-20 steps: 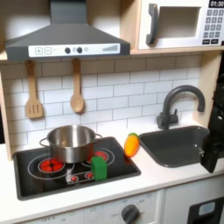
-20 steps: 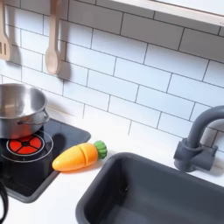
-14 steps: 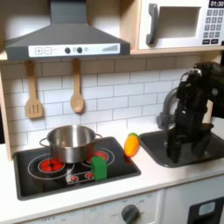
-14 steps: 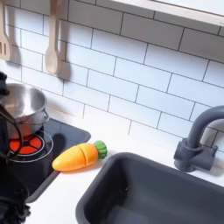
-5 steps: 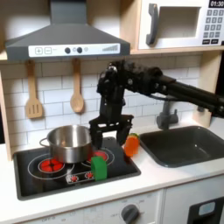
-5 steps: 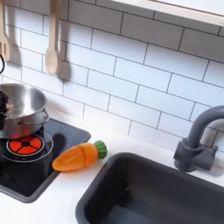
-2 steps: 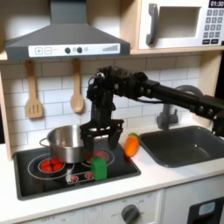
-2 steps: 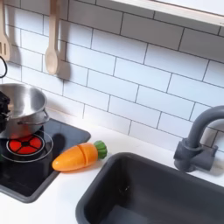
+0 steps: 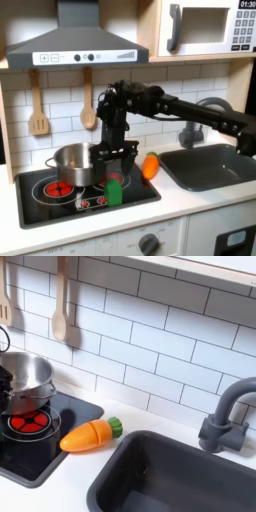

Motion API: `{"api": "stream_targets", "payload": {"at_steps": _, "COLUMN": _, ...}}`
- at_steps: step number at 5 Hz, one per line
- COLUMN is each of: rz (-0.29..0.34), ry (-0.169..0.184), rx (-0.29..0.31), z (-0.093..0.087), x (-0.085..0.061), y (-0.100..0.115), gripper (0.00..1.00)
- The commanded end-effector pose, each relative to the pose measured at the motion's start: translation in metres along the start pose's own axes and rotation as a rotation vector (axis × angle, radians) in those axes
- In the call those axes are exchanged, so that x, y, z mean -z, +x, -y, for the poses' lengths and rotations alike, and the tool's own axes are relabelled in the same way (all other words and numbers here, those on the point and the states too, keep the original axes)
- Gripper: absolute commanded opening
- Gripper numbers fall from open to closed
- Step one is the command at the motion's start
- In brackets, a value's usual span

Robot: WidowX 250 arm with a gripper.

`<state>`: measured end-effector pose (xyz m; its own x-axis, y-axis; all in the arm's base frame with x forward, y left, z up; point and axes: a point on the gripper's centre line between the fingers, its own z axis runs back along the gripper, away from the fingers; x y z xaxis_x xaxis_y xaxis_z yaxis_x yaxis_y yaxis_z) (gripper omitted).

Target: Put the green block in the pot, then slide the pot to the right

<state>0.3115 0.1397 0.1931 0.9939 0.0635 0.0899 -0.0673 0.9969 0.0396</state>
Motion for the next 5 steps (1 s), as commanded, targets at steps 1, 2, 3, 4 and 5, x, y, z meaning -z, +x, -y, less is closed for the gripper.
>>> {"api": "stream_targets", "payload": {"at_steps": 1, "rz": -0.032, "ry": -0.014, "rx": -0.001, "z": 0.002, "x": 0.014, "y": -0.007, "gripper": 1.0}}
{"api": "stream_targets", "payload": {"at_steps": 2, "rz": -0.056, "ry": -0.021, "rx": -0.002, "z": 0.003, "x": 0.023, "y": -0.01, "gripper": 1.0}}
{"api": "stream_targets", "payload": {"at_steps": 3, "rz": -0.065, "ry": -0.024, "rx": 0.001, "z": 0.002, "x": 0.026, "y": -0.008, "gripper": 1.0}}
{"api": "stream_targets", "payload": {"at_steps": 4, "rz": -0.091, "ry": -0.033, "rx": 0.01, "z": 0.002, "x": 0.035, "y": -0.01, "gripper": 1.0}}
{"api": "stream_targets", "payload": {"at_steps": 5, "rz": -0.096, "ry": -0.033, "rx": 0.016, "z": 0.0, "x": 0.036, "y": -0.008, "gripper": 1.0}}
